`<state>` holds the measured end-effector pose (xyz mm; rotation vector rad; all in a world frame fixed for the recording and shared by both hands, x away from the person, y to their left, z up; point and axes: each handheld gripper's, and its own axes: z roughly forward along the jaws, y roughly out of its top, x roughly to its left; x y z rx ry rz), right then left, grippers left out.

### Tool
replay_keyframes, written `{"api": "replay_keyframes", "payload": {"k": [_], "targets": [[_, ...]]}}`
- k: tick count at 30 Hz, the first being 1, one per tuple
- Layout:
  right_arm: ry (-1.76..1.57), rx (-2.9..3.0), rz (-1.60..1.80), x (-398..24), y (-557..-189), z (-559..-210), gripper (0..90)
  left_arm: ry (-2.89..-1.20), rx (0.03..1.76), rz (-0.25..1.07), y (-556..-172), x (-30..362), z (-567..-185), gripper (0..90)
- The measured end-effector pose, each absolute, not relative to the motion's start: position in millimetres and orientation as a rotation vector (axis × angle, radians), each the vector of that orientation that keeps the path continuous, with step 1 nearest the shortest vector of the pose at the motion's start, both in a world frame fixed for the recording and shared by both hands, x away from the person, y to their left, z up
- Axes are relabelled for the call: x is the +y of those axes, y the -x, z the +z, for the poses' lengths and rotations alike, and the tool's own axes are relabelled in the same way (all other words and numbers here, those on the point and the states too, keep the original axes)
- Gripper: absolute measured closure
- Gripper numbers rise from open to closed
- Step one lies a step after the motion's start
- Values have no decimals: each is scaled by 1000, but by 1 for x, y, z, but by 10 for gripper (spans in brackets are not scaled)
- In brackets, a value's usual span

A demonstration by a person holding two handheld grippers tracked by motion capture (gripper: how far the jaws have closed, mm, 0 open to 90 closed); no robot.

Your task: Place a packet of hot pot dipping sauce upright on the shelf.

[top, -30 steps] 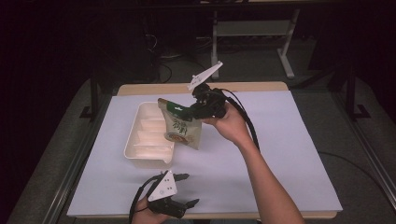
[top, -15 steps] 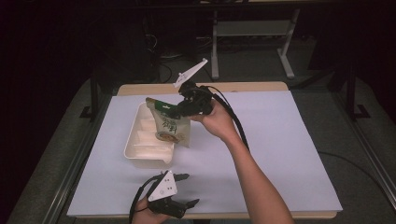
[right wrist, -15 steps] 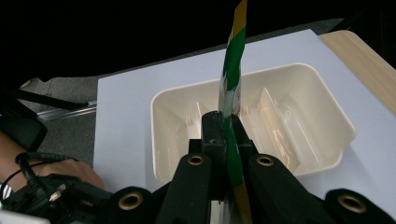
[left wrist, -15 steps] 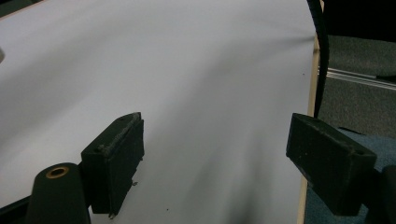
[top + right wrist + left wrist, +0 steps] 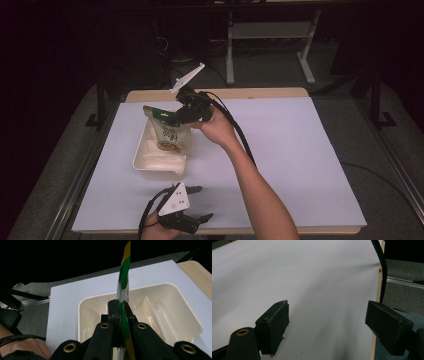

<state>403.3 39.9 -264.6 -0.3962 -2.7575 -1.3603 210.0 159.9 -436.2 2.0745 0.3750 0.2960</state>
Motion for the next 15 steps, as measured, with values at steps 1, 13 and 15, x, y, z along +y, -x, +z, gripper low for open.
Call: {"api": "replay_keyframes", "payload": {"k": [1, 13, 15], "targets": [[394, -2755, -1362, 41, -404, -265, 897, -2075, 374, 297, -210, 160, -436, 185], [403, -2747, -1347, 59, -413, -279, 896, -2070, 380, 300, -211, 162, -435, 185], [399, -2746, -1352, 60, -413, -279, 897, -2070, 380, 300, -211, 162, -435, 185]]}}
